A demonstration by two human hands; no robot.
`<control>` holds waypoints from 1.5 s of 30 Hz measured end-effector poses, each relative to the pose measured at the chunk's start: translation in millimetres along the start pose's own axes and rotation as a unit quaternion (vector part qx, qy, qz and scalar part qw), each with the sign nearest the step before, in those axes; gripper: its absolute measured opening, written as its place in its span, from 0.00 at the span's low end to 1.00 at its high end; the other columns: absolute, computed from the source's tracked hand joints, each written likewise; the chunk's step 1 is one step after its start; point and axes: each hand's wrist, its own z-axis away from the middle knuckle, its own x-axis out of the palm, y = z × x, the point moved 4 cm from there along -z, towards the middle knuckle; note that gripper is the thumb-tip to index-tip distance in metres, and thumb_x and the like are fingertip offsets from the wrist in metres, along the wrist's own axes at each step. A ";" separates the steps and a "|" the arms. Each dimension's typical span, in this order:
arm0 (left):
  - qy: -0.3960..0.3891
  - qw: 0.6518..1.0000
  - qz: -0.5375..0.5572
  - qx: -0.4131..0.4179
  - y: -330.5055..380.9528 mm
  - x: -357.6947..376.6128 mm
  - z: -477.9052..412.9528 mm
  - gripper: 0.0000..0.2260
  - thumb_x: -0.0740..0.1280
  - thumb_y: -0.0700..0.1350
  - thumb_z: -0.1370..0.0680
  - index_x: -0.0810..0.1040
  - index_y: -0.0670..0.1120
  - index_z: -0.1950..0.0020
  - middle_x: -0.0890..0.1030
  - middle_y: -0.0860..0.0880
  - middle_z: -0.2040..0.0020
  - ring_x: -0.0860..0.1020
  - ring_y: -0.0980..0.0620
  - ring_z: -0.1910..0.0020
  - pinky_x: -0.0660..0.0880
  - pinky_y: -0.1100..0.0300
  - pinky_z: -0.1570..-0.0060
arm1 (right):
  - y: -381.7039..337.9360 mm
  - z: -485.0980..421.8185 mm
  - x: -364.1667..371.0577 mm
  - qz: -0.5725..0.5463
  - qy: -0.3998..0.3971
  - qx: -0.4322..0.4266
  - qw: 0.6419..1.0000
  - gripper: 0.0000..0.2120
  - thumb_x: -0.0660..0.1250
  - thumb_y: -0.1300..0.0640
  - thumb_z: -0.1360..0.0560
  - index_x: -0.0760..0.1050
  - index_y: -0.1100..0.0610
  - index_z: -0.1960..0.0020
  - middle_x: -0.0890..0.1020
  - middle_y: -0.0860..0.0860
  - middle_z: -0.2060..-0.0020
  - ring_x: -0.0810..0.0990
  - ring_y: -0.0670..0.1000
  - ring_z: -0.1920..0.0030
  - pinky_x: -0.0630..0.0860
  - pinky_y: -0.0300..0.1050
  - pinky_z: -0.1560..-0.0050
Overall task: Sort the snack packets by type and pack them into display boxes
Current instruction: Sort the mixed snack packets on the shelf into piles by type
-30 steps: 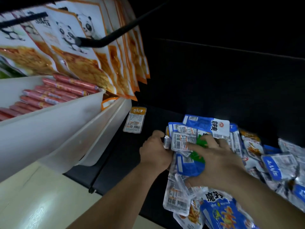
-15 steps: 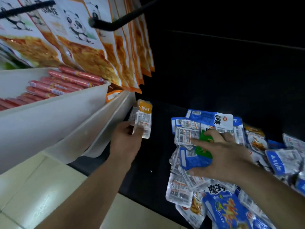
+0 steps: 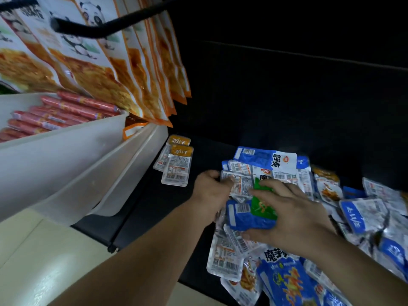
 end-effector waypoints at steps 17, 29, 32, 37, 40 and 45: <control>0.059 0.997 0.002 0.046 -34.4 -60.5 58.6 0.04 0.69 0.43 0.18 0.80 0.45 0.52 0.85 0.54 0.63 0.82 0.58 0.66 0.74 0.69 0.69 | -6.7 1.1 -2.4 0.032 -0.022 0.002 0.999 0.59 0.62 0.16 0.40 0.37 0.34 0.19 0.49 0.31 0.24 0.54 0.43 0.23 0.74 0.43 0.38; -0.107 0.994 0.014 0.031 -16.3 -47.3 32.0 0.16 0.75 0.37 0.23 0.80 0.51 0.38 0.87 0.52 0.47 0.86 0.55 0.50 0.83 0.58 0.51 | -13.6 -4.5 -3.7 0.054 -0.049 0.018 0.997 0.56 0.63 0.15 0.42 0.46 0.31 0.21 0.51 0.32 0.25 0.56 0.45 0.24 0.74 0.45 0.42; -0.068 0.995 -0.022 0.067 -18.5 -46.7 38.8 0.05 0.72 0.43 0.19 0.82 0.52 0.44 0.87 0.51 0.53 0.85 0.56 0.54 0.81 0.62 0.57 | -13.7 -3.6 -4.7 0.045 -0.042 0.015 0.998 0.55 0.63 0.16 0.41 0.46 0.31 0.21 0.52 0.31 0.26 0.56 0.44 0.26 0.74 0.44 0.43; 0.110 0.990 0.072 0.050 -21.4 -77.9 45.1 0.03 0.70 0.45 0.18 0.81 0.54 0.47 0.87 0.51 0.56 0.87 0.50 0.59 0.83 0.52 0.65 | -10.7 -3.6 -7.6 0.019 -0.037 0.021 0.999 0.54 0.56 0.12 0.43 0.47 0.29 0.21 0.53 0.29 0.28 0.58 0.42 0.26 0.72 0.42 0.44; 0.114 0.985 0.111 0.069 -12.1 -98.4 38.8 0.05 0.70 0.47 0.18 0.81 0.49 0.43 0.88 0.50 0.53 0.87 0.49 0.56 0.82 0.53 0.60 | -9.4 -3.0 -7.7 0.023 -0.040 0.020 0.999 0.52 0.50 0.11 0.41 0.47 0.29 0.21 0.52 0.29 0.26 0.56 0.43 0.24 0.71 0.44 0.38; 0.248 0.945 -0.139 0.161 -21.2 -116.9 54.3 0.13 0.74 0.48 0.22 0.74 0.63 0.46 0.82 0.51 0.46 0.81 0.53 0.50 0.75 0.55 0.50 | 13.4 3.9 -2.1 -0.026 -0.011 0.034 0.999 0.45 0.59 0.18 0.34 0.54 0.29 0.21 0.48 0.27 0.23 0.57 0.40 0.22 0.71 0.44 0.34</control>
